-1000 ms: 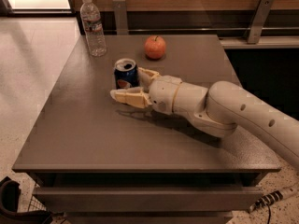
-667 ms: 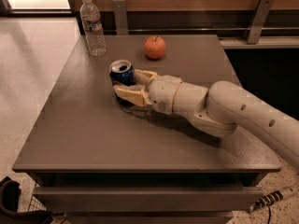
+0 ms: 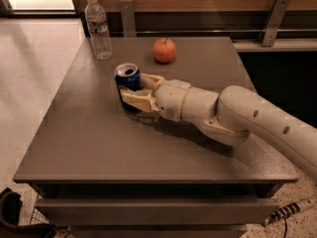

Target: Knock pepsi can over

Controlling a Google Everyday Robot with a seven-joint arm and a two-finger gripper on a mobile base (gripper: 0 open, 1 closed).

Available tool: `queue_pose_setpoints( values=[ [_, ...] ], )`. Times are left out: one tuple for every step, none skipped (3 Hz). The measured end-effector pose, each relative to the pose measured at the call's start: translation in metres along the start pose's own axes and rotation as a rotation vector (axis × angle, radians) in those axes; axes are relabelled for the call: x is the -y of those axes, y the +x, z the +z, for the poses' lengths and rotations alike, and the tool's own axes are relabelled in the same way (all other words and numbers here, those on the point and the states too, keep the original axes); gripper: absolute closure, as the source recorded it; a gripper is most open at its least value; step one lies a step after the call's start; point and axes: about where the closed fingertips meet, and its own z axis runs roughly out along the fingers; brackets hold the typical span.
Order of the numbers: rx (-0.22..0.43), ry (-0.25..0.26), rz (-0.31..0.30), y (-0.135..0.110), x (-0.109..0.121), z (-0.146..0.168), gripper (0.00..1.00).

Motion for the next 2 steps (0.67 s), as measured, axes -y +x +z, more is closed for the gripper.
queue_pose_setpoints(
  values=[
    [-0.021,-0.009,-0.006,-0.004,0.000,0.000,1.00],
    [-0.067,-0.036,-0.018,-0.014,0.000,-0.002,1.00]
  ],
)
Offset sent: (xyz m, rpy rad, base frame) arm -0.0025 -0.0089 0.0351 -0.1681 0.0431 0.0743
